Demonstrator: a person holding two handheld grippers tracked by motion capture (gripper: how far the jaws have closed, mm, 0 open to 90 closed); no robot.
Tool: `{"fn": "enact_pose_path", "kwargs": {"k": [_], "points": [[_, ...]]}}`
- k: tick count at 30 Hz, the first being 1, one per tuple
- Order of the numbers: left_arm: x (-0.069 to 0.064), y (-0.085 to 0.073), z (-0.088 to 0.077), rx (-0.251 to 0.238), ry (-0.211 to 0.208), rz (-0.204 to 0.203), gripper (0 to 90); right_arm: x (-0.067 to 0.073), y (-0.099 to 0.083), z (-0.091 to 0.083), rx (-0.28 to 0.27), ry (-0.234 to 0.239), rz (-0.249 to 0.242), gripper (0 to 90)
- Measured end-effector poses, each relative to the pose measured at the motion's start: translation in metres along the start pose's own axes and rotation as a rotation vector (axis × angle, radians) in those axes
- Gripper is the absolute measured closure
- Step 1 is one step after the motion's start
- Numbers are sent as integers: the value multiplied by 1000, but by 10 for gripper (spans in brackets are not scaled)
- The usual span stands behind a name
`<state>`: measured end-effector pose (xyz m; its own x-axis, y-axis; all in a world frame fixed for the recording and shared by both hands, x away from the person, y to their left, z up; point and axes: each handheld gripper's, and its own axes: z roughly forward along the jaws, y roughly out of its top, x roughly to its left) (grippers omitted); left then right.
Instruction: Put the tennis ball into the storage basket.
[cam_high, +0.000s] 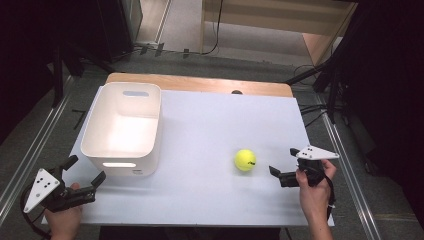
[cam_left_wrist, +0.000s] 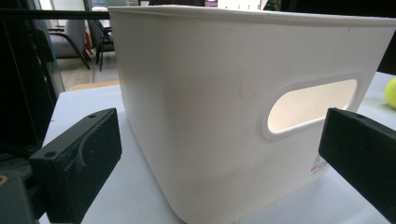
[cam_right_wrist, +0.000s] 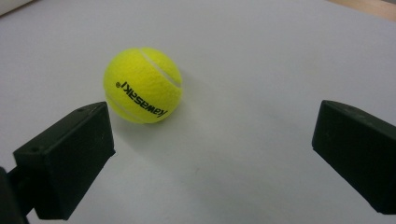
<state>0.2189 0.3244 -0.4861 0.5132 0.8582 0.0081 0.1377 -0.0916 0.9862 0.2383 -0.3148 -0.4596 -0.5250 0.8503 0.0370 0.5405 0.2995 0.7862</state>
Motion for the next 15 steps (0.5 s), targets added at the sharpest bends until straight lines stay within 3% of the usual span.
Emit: {"fn": "enact_pose_path", "kwargs": {"k": [15], "points": [[0, 0, 0, -2, -3, -2, 0, 8, 25, 23, 91, 44, -63, 0]]}}
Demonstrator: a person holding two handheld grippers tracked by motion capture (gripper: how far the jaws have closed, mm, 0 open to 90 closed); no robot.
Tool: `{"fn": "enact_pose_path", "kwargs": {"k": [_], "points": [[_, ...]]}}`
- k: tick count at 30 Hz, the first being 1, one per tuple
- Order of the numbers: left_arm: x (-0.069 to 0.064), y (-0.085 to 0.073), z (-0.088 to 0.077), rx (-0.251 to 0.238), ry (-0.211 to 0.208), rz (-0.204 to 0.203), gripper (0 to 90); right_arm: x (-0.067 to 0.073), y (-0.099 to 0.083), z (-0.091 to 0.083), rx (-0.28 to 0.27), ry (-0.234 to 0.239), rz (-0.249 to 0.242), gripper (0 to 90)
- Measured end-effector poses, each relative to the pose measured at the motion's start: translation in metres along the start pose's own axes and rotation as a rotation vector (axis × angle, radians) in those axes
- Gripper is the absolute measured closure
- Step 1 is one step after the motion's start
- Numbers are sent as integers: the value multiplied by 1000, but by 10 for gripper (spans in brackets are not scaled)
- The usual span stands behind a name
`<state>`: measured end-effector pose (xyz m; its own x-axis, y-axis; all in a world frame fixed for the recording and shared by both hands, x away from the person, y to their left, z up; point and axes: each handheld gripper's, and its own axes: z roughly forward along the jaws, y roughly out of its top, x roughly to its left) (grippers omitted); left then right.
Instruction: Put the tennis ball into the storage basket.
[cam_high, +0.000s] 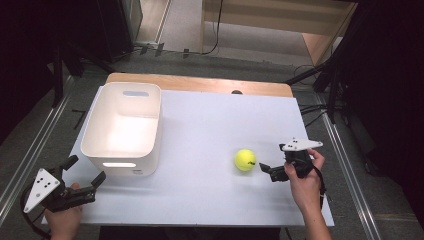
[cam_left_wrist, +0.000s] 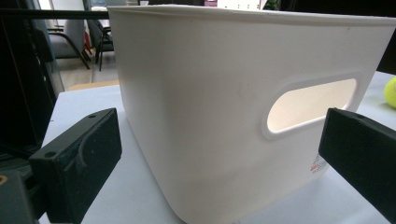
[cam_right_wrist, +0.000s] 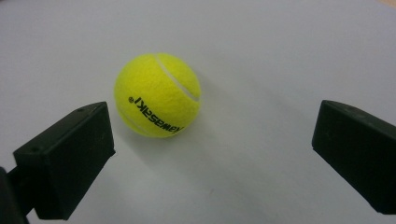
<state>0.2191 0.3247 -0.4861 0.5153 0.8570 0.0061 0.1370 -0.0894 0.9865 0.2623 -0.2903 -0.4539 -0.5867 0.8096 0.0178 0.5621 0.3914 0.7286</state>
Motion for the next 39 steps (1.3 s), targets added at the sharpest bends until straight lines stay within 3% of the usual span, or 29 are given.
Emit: {"fn": "enact_pose_path", "kwargs": {"k": [21, 39], "points": [[1, 0, 0, -3, -5, -10, 0, 14, 31, 29, 145, 59, -77, 0], [1, 0, 0, -2, -5, -14, 0, 22, 40, 52, 279, 72, -107, 0]]}}
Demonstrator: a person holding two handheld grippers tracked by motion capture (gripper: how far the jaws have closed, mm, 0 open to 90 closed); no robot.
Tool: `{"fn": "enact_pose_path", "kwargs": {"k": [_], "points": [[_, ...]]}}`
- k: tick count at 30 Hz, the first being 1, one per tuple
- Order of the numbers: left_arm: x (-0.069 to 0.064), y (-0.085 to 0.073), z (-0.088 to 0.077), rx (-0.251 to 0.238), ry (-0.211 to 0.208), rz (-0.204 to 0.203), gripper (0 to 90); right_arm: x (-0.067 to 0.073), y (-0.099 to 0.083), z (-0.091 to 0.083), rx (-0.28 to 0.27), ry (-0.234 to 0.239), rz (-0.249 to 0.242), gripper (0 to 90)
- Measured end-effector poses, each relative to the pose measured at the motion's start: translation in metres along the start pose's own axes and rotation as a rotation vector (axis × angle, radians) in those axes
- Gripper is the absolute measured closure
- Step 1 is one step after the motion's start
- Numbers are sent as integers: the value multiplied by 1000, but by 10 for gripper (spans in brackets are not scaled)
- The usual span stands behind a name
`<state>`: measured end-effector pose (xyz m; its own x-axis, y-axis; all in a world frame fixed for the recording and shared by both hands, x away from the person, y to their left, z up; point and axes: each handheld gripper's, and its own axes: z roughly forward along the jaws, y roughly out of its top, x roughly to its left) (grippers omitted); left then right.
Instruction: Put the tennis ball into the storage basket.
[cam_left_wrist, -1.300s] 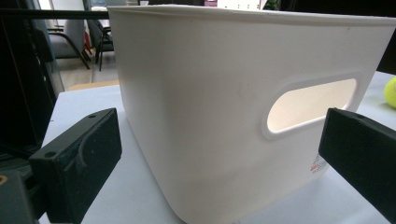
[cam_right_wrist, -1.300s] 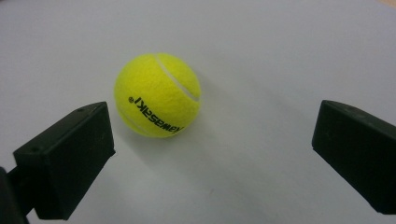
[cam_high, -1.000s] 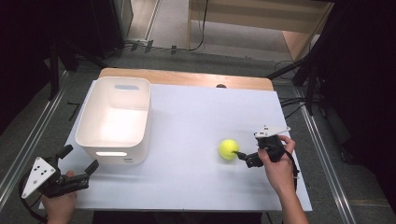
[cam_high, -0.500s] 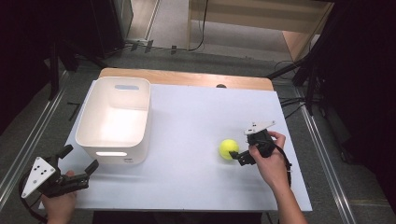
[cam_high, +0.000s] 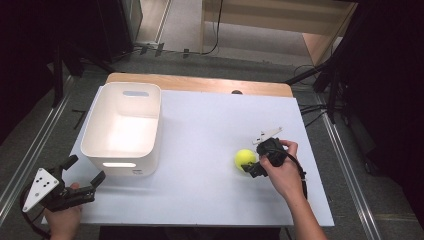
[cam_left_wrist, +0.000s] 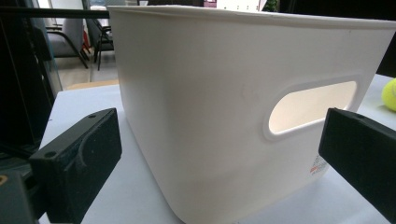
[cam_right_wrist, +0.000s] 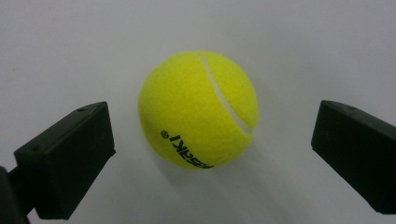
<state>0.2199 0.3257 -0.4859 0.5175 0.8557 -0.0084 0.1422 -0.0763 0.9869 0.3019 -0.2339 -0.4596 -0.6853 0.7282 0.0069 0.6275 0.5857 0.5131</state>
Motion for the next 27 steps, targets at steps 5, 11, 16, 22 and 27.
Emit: {"fn": "enact_pose_path", "kwargs": {"k": [5, 11, 16, 22, 27], "points": [[0, 0, 0, 0, -1, 0, 0, 0, 3, 7, 43, 4, 11, 0], [0, 0, 0, 1, -1, 1, 0, 1, 4, 13, 76, 21, 7, 0], [0, 0, 0, 0, -2, 0, 0, 2, 7, 16, 87, 25, 7, 0], [0, 0, 0, 1, -1, -1, 0, 4, 9, 22, 101, 41, -3, 0], [0, 0, 0, 1, -2, -1, 0, 5, 11, 27, 113, 45, -5, 0]]}}
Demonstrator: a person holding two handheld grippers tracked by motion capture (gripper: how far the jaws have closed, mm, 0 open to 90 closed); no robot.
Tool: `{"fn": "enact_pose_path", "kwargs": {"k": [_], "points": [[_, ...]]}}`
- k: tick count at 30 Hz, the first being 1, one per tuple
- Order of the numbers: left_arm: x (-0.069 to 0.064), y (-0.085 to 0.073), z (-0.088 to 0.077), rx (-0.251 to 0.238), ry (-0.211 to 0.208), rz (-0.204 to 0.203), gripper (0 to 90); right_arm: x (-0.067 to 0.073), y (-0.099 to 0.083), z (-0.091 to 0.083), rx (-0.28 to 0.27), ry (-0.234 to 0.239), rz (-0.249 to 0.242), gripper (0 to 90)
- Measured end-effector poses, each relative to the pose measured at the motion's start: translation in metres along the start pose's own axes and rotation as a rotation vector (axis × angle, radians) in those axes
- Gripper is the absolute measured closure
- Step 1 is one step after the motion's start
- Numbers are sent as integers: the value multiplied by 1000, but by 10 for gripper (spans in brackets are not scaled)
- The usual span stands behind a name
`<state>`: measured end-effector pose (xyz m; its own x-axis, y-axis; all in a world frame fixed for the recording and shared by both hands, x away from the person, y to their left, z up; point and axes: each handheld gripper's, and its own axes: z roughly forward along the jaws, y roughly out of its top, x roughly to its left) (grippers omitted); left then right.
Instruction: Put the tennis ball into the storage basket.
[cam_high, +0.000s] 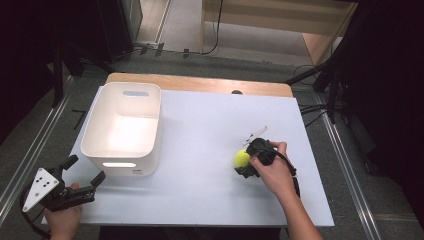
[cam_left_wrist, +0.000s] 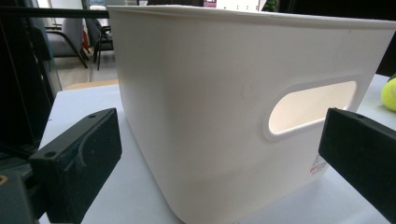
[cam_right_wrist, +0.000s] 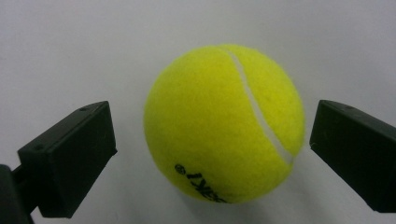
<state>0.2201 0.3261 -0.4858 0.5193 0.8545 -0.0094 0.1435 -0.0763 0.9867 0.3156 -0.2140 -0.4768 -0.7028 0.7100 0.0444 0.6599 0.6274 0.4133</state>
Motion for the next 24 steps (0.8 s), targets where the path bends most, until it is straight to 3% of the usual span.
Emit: {"fn": "enact_pose_path", "kwargs": {"k": [2, 4, 10, 11, 13, 20, 24], "points": [[0, 0, 0, 0, 0, 0, 0, 0, 1, 2, 3, -2, 0, 0], [0, 0, 0, -1, 0, 0, 0, -1, 2, 2, -3, -11, 8, 144], [0, 0, 0, 0, 0, 0, 0, 0, 3, 5, 6, -1, 0, 160], [0, 0, 0, 0, 0, 0, 0, 0, 3, 6, 8, -12, 6, 215], [0, 0, 0, -1, 0, 0, 0, 0, 3, 6, 5, -21, 4, 229], [0, 0, 0, 1, 1, 1, 0, -4, 2, 2, 4, 39, 9, 235], [0, 0, 0, 0, 0, 0, 0, -4, 4, 0, 1, 42, 8, 234]]}}
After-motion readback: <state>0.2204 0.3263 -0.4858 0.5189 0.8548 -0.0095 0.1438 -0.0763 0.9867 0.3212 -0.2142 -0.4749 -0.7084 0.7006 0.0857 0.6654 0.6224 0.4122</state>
